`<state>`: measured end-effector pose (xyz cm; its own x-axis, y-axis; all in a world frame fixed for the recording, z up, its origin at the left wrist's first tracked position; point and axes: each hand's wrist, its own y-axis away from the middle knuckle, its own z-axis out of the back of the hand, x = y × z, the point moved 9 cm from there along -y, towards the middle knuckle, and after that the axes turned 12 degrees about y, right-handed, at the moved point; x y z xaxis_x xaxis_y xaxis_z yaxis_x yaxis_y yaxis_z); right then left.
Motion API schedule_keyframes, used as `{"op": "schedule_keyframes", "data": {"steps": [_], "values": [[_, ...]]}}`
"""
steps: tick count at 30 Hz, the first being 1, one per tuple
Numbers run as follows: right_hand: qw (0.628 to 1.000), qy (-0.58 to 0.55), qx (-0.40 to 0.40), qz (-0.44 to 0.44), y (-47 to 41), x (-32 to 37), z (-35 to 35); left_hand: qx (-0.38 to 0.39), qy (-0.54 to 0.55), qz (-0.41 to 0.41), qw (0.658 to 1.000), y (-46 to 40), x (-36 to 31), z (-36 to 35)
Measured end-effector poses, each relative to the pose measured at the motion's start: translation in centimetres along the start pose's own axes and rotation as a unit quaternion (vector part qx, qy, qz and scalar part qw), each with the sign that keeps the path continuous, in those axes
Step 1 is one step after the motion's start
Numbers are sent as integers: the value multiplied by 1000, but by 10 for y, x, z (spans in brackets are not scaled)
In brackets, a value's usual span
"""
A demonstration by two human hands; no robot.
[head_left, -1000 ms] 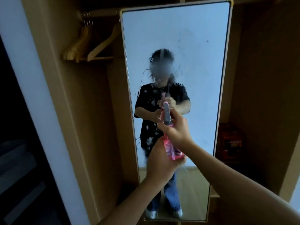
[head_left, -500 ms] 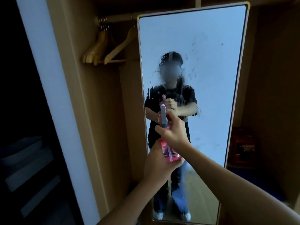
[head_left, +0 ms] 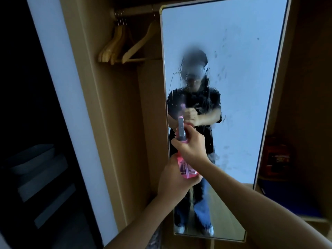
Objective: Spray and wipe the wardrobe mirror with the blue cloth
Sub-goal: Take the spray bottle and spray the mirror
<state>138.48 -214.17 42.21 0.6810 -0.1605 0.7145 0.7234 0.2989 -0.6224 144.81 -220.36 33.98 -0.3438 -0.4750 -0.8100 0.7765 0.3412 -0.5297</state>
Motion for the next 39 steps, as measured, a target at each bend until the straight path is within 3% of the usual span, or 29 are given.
{"op": "schedule_keyframes", "data": {"steps": [26,39], "values": [[991,82,63,-88,52,-72,-22,59,36,94,993,47,60,-37],[992,90,12,-88,64,-87,13,106,23,88,990,53,59,-67]]}}
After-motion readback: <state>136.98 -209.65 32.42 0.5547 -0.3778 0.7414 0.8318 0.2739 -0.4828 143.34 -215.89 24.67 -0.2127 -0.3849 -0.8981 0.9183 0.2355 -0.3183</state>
